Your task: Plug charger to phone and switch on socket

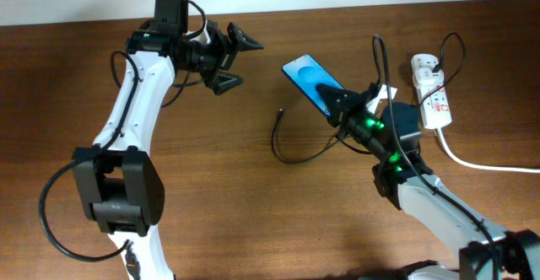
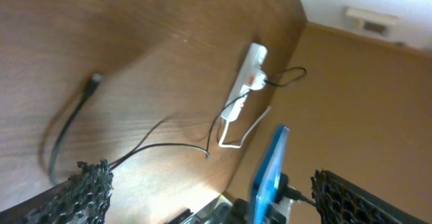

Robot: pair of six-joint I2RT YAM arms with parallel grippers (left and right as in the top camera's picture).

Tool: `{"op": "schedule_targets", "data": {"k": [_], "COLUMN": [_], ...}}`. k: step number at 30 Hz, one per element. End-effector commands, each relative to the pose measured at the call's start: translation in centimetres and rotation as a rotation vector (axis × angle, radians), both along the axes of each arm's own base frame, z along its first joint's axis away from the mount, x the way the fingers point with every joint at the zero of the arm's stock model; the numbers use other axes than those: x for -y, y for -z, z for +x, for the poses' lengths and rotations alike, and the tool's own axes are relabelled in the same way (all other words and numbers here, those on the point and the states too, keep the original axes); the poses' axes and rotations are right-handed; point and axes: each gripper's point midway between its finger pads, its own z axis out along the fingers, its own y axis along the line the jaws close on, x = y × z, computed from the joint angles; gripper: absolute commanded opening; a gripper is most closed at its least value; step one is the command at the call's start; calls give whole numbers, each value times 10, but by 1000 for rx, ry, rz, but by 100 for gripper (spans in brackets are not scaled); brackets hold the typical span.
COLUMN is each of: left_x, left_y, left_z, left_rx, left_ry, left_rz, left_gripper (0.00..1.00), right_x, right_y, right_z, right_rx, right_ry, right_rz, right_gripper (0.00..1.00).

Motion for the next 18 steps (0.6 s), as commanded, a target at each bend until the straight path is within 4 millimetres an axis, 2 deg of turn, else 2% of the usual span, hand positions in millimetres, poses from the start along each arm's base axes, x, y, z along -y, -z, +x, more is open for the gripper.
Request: {"op": "schedule_targets", "data": {"k": [1, 7, 11, 14, 18], "left_x": [19, 47, 68, 80, 90], "left_y": [-25, -39, -47, -52, -60], "left_z": [-6, -2, -9, -16, -14], "left_rx": [99, 216, 256, 213, 192], "left_ry": [73, 127, 180, 186, 162], "left_rz": [-37, -60, -95, -136, -169], "left_gripper": [99, 99, 99, 99, 99], "right_x": [9, 11, 11, 14, 14], "right_y": [-9, -9, -16, -22, -23], "right_z": [10, 12, 13, 15, 15], "right_rx": [20, 3, 19, 43, 31], "right_ry": [78, 95, 101, 118, 125], "right_rz": [40, 70, 93, 102, 128], "right_gripper": [4, 4, 4, 4, 4]}}
